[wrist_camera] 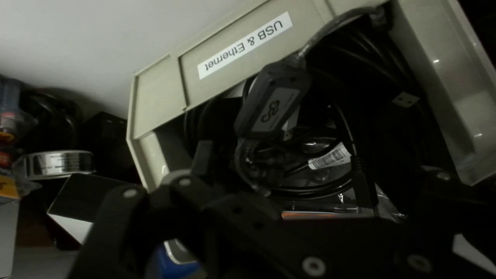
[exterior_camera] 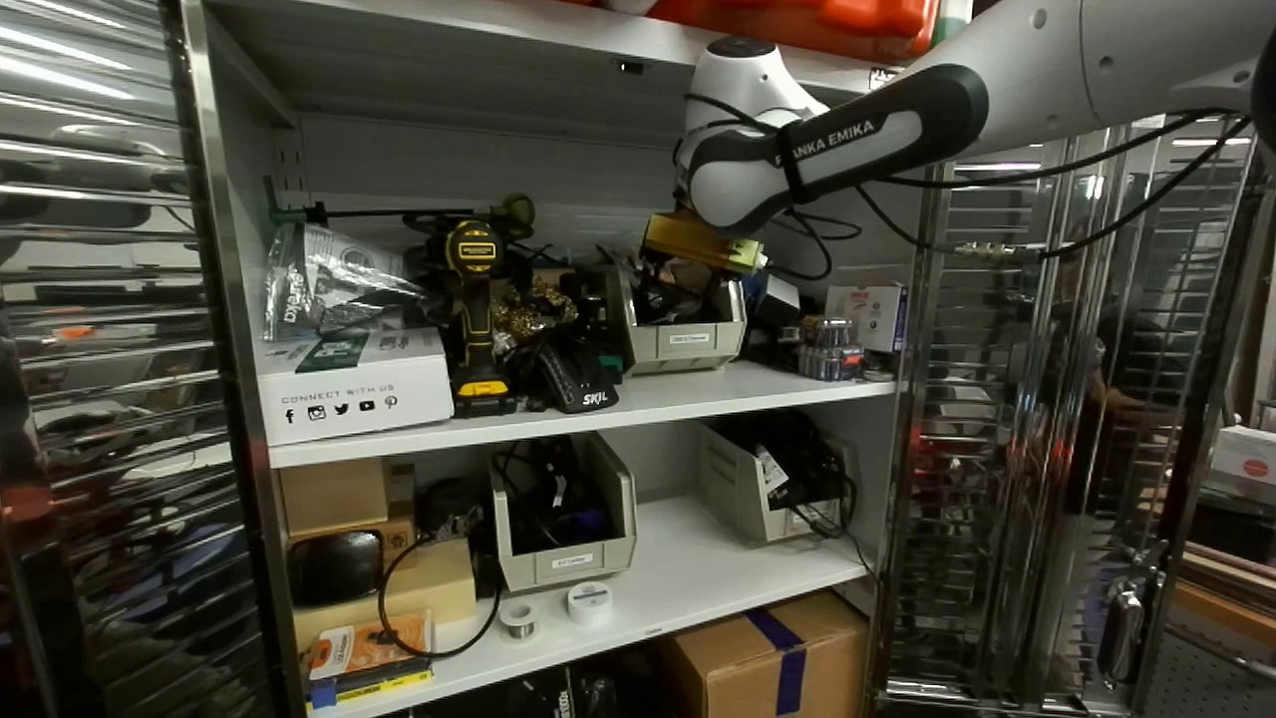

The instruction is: Pick the cable and put it in the box

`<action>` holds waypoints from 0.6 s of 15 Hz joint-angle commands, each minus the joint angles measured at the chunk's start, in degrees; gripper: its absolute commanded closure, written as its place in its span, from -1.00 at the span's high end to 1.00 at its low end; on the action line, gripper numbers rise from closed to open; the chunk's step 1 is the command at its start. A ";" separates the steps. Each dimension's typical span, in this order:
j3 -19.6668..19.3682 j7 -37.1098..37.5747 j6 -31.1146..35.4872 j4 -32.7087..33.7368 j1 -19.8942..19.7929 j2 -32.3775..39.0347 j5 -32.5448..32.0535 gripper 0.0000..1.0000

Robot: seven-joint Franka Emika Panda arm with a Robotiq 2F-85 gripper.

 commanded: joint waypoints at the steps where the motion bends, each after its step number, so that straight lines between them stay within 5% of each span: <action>1: 4.99 -9.77 0.55 -11.68 -6.13 -8.39 7.21 1.00; 9: 5.06 -9.68 1.67 -12.07 -6.06 -7.75 6.67 1.00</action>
